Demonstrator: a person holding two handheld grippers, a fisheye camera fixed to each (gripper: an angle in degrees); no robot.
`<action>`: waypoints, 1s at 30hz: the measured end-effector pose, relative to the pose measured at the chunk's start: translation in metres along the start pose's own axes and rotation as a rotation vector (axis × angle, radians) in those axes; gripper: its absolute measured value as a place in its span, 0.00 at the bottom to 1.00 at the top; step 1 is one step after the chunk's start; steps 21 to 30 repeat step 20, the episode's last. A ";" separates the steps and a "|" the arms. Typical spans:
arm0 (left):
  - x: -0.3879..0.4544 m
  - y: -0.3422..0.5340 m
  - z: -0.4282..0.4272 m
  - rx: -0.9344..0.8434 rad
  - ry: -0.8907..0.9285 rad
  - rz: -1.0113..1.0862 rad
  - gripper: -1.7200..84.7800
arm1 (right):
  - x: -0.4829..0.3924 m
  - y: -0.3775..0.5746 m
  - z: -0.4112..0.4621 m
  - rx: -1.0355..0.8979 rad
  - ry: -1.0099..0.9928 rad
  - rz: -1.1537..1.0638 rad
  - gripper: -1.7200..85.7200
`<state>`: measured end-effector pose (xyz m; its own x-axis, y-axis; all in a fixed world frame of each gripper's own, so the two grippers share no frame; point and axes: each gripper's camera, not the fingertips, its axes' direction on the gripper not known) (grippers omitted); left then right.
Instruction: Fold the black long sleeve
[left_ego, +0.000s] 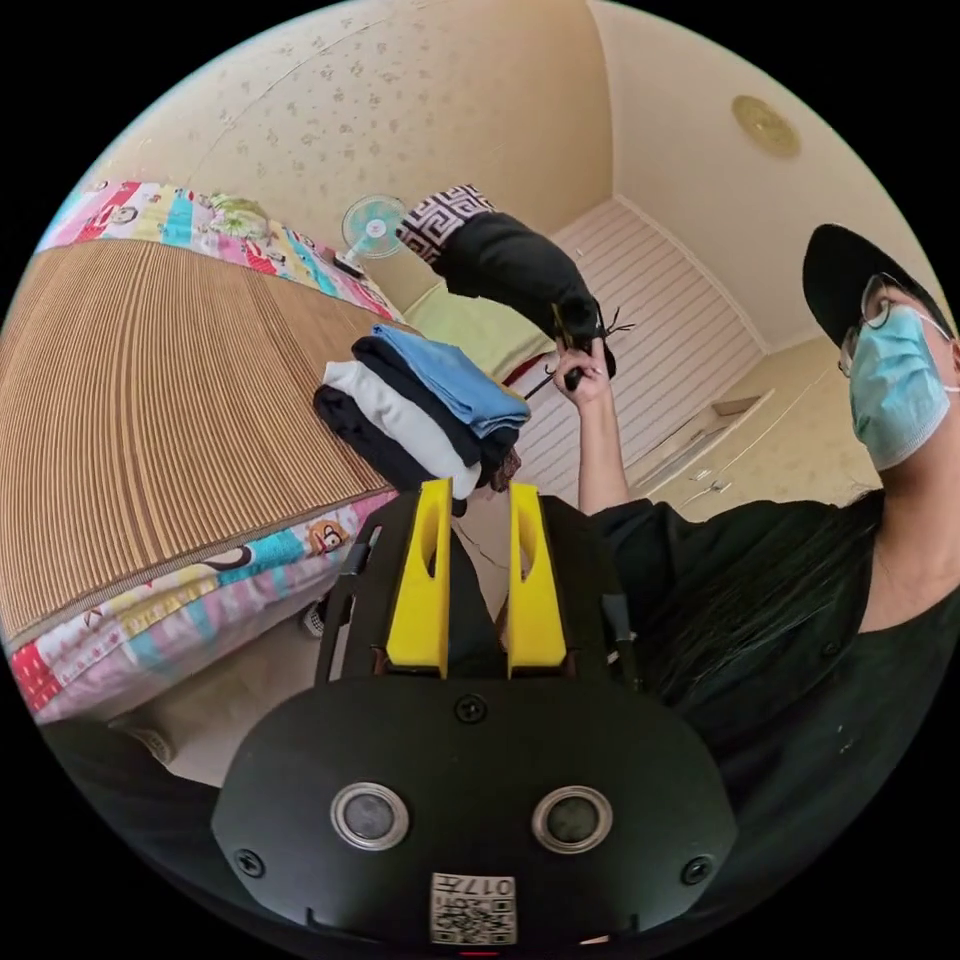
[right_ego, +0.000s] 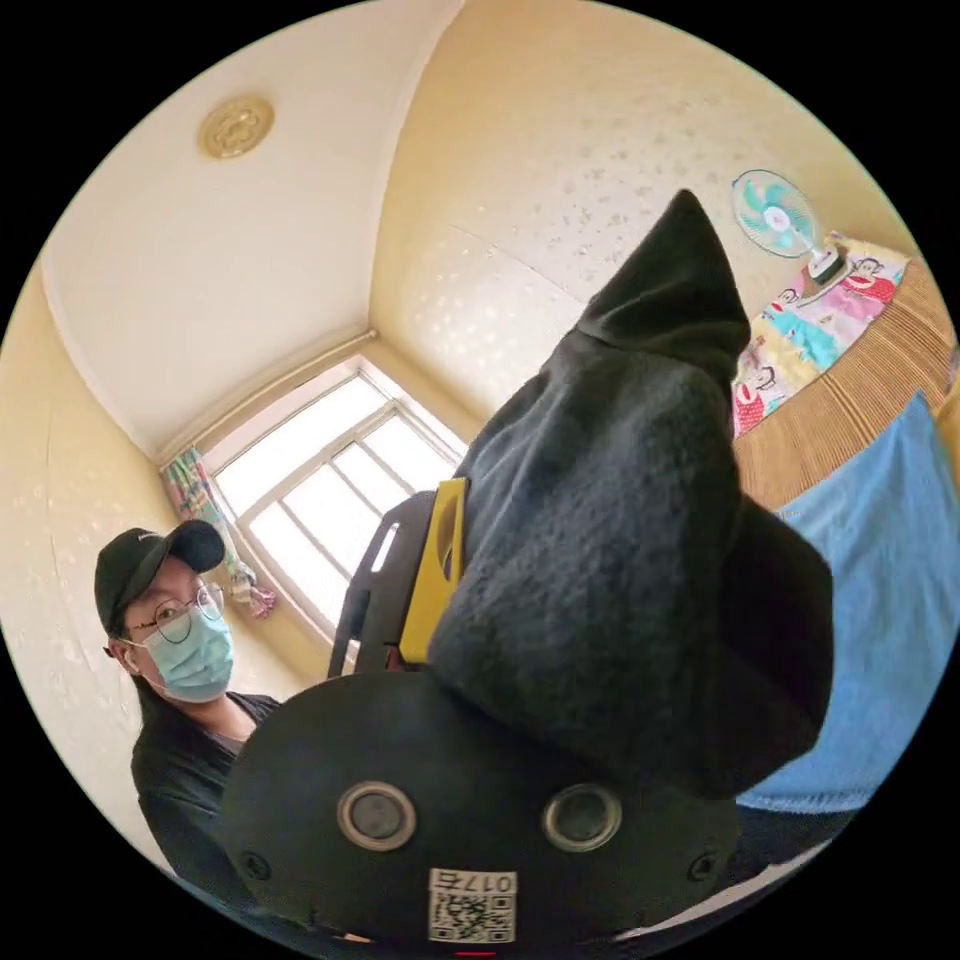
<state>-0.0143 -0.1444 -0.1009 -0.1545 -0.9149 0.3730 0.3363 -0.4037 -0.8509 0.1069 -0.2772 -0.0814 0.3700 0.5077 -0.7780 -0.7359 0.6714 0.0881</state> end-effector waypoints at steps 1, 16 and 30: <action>-0.012 0.003 0.002 -0.010 -0.011 -0.039 0.11 | 0.020 0.018 -0.022 0.023 0.156 0.040 0.06; -0.207 -0.089 -0.242 0.240 -1.069 -0.427 0.18 | 0.047 0.300 0.079 -0.249 0.722 0.203 0.11; -0.298 -0.117 -0.268 0.063 -1.148 -0.633 0.16 | 0.036 0.309 0.136 -0.328 0.653 0.121 0.11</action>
